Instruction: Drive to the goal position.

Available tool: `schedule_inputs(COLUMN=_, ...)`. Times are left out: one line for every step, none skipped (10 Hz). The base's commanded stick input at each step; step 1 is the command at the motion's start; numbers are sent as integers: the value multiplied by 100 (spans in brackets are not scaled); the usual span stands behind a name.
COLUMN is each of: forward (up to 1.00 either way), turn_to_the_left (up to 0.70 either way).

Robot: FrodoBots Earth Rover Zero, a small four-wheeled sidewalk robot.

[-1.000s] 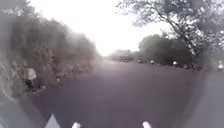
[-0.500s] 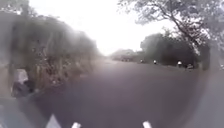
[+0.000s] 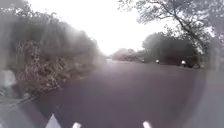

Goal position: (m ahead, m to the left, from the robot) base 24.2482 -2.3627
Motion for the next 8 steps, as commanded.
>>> schedule_inputs(forward=70, turn_to_the_left=0)
schedule_inputs(forward=70, turn_to_the_left=0)
schedule_inputs(forward=70, turn_to_the_left=0)
schedule_inputs(forward=70, turn_to_the_left=0)
schedule_inputs(forward=70, turn_to_the_left=0)
schedule_inputs(forward=70, turn_to_the_left=0)
schedule_inputs(forward=70, turn_to_the_left=0)
schedule_inputs(forward=70, turn_to_the_left=0)
